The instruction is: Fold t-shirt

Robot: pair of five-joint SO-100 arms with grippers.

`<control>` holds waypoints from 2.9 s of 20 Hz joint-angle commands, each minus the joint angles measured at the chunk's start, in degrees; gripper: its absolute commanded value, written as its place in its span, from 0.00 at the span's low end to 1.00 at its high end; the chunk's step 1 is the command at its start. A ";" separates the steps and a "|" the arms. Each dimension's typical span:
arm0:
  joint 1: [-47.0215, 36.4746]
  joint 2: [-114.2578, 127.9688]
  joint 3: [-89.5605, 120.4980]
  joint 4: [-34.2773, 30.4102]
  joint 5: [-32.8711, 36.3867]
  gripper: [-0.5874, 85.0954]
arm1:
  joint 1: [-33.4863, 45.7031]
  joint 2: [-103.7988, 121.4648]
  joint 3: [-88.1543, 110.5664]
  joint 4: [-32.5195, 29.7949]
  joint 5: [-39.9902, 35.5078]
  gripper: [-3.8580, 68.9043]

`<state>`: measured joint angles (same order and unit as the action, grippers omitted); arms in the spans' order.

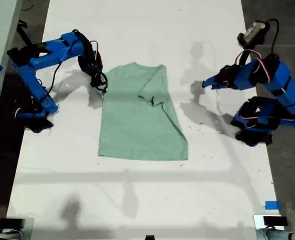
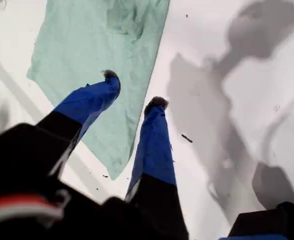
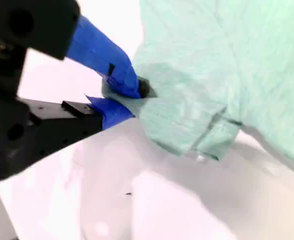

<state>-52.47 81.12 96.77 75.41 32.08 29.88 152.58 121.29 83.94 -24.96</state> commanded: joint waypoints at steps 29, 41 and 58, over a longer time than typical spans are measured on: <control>27.25 -2.55 -43.15 13.27 12.13 0.35 | -10.11 4.48 5.27 -2.29 3.34 0.31; 35.51 40.96 5.98 4.57 3.52 0.32 | -23.82 -23.29 0.09 -20.57 -3.60 0.41; 48.78 37.18 15.73 -5.63 -8.26 0.30 | -31.38 -48.08 4.39 -43.24 -1.76 0.43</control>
<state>-4.22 117.95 112.76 70.93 24.35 -1.23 104.77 125.42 44.56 -27.60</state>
